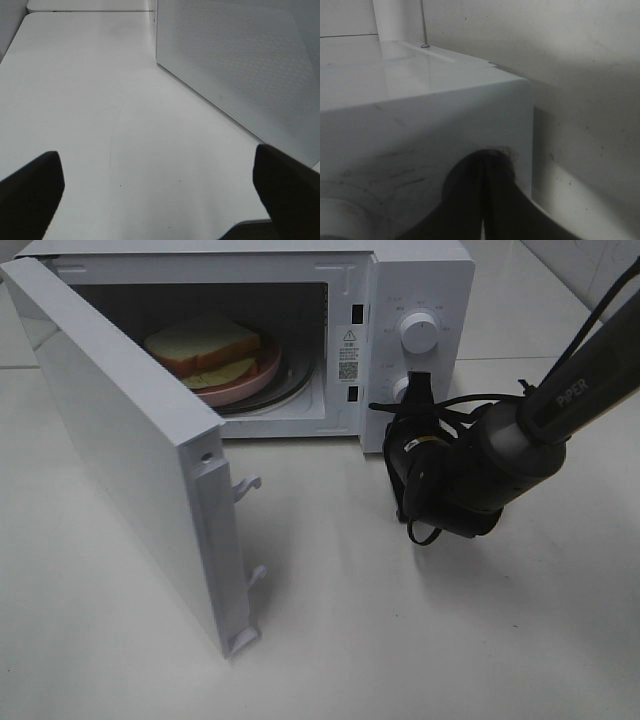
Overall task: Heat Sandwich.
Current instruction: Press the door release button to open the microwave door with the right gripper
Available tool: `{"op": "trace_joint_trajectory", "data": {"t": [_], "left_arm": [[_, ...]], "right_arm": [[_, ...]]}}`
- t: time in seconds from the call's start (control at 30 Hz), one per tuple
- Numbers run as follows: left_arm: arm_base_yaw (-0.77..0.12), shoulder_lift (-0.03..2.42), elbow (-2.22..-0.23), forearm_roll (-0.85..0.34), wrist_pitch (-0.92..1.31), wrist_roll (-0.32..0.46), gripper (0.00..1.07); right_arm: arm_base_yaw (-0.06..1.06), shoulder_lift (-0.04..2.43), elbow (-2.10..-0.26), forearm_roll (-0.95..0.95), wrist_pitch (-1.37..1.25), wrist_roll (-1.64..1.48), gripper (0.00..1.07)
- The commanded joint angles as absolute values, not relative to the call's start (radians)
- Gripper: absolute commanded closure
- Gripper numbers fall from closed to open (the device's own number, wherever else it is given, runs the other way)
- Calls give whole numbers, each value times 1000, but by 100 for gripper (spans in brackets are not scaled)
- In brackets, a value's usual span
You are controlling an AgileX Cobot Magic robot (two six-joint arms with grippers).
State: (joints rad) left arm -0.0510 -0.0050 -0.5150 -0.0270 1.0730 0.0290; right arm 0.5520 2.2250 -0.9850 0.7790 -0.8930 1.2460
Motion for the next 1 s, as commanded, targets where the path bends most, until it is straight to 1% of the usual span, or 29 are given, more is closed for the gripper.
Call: {"op": "trace_joint_trajectory", "data": {"t": [0.03, 0.47, 0.77, 1.0], "left_arm": [[-47, -11, -514, -34, 1069, 21, 10], [-47, -11, -514, -34, 1069, 21, 10], [-47, -11, -514, -34, 1069, 21, 10], [-47, -11, -514, -34, 1069, 21, 10]], "right_arm": [[499, 2237, -1081, 698, -1120, 1238, 107], [500, 2230, -1074, 705, -1102, 1241, 107], [507, 2181, -1019, 748, -957, 1276, 107], [549, 2136, -951, 753, -898, 1316, 107]]}}
